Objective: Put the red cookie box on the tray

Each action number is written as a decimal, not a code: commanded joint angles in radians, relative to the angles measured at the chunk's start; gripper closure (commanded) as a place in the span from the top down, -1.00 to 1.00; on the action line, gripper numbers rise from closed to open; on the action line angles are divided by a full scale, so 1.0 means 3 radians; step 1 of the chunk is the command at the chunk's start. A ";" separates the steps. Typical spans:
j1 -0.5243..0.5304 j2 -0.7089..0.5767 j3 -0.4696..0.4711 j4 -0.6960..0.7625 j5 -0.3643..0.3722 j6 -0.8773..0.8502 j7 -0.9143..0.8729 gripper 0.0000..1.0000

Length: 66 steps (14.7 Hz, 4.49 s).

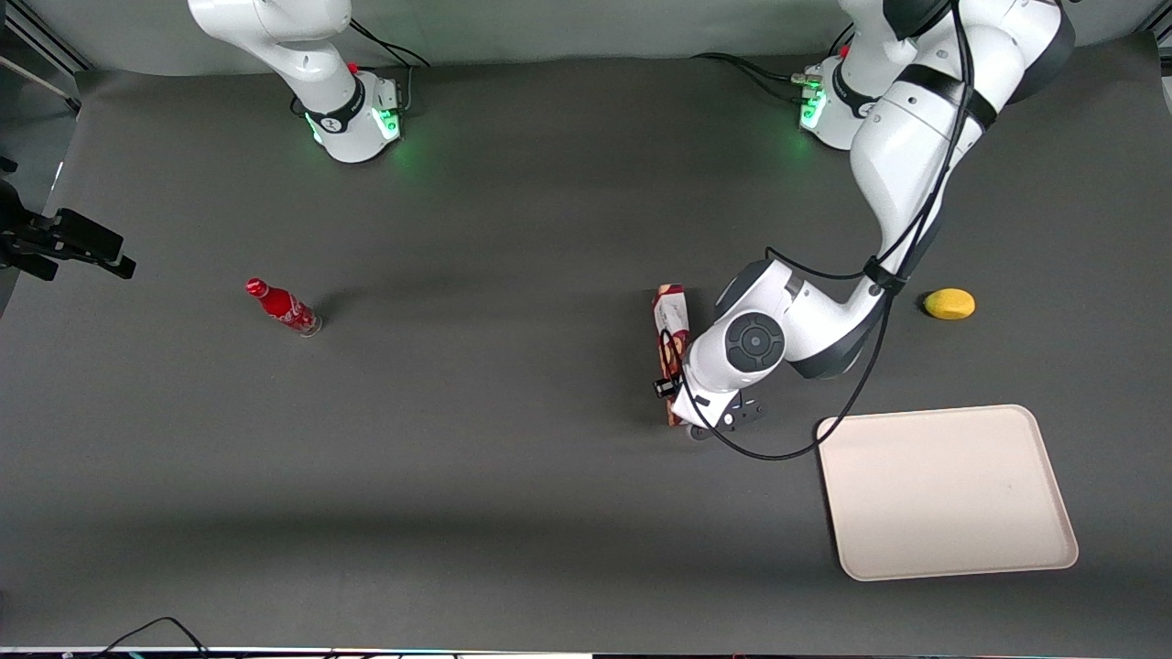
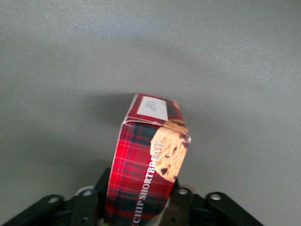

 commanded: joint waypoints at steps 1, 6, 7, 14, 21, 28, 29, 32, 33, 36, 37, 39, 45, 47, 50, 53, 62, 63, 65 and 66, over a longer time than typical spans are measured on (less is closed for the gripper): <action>-0.0010 -0.0036 -0.0010 -0.0018 0.0068 0.0015 -0.0178 -1.00; 0.0133 -0.0178 -0.0015 0.0043 0.0063 -0.0097 -0.0168 -1.00; 0.0194 -0.0255 -0.0015 0.0114 0.0053 -0.0240 -0.0153 -1.00; 0.0501 -0.0710 -0.0071 0.0809 -0.0034 -0.1793 -0.0010 -1.00; 0.0768 -0.0895 0.0240 0.2077 -0.0126 -0.3313 0.1236 -1.00; 0.0819 -0.0722 0.1416 0.2314 -0.0264 -0.2968 0.2974 -1.00; 0.0819 -0.0640 0.1564 0.2313 -0.0270 -0.2815 0.3235 -1.00; 0.0819 -0.0308 0.1769 0.2303 -0.0351 -0.2268 0.3534 -1.00; 0.0819 -0.0185 0.1785 0.2298 -0.0336 -0.2074 0.3544 -1.00; 0.0829 0.0122 0.1780 0.2278 -0.0362 -0.1674 0.3682 -1.00; 0.0834 0.0254 0.1780 0.2273 -0.0367 -0.1455 0.3703 -1.00; 0.0880 0.0439 0.1806 0.2272 -0.0362 -0.1183 0.3911 -1.00; 0.0931 0.0787 0.1831 0.2078 -0.0362 -0.0410 0.3984 -1.00; 0.0931 0.0843 0.1851 0.2022 -0.0341 -0.0262 0.3999 0.71; 0.0936 0.0793 0.1877 0.1843 -0.0341 -0.0087 0.3995 1.00; 0.0926 0.0604 0.2030 0.1955 -0.0336 -0.0749 0.3994 1.00; 0.0788 -0.0402 0.1832 0.2278 -0.0377 -0.2627 0.3944 1.00; 0.0788 -0.0611 0.1710 0.2237 -0.0377 -0.2791 0.3802 1.00; 0.0788 -0.1000 0.1479 0.2038 -0.0438 -0.3200 0.3525 1.00; 0.0778 -0.1200 0.1392 0.1901 -0.0489 -0.3318 0.3337 1.00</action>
